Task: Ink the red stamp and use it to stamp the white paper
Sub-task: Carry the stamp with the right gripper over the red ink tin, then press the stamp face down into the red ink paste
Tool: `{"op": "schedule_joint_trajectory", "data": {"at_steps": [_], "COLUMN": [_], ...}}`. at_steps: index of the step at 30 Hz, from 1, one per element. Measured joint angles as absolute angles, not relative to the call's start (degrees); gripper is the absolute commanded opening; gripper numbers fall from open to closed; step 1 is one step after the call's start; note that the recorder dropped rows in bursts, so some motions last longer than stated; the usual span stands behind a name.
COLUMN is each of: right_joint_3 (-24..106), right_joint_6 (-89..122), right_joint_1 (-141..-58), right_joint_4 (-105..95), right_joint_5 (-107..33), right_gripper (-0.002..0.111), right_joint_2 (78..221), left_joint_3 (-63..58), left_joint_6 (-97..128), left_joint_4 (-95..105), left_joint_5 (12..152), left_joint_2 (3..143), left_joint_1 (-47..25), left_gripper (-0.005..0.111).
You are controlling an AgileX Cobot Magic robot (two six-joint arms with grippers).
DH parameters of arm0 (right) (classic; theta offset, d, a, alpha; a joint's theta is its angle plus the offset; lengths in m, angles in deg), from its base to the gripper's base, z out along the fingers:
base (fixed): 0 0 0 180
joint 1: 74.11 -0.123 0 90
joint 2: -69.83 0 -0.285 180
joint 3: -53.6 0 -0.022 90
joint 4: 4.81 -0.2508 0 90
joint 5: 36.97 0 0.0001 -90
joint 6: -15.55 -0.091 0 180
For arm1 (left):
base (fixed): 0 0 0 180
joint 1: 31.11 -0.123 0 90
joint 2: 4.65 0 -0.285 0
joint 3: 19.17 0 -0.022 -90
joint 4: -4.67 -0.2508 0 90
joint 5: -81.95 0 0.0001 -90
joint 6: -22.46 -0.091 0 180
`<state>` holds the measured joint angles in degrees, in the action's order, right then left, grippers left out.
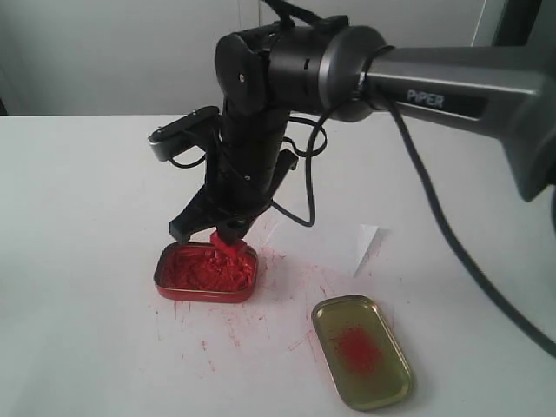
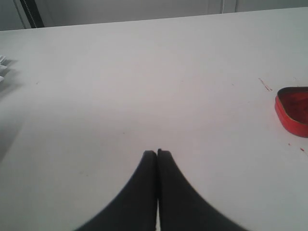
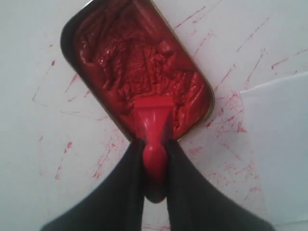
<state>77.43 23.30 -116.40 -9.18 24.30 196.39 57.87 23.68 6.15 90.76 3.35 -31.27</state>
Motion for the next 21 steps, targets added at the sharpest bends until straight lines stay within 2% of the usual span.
{"op": "schedule_joint_trajectory", "data": {"at_steps": [11, 21], "right_joint_3": [94.83, 96.98], "right_joint_6": [22.09, 22.57], "right_joint_1": [-121.04, -121.04], "right_joint_4": [-1.88, -1.54], "right_joint_5": [32.31, 32.84], "right_gripper": [0.0, 0.0], "right_joint_2": [210.89, 215.11], "left_joint_3": [57.87, 57.87], "left_joint_6": [23.68, 23.68], "left_joint_4": [6.15, 6.15], "left_joint_5": [90.76, 90.76], "left_joint_2": [3.35, 3.35], "left_joint_1": [-31.27, -31.27], "left_gripper": [0.0, 0.0]}}
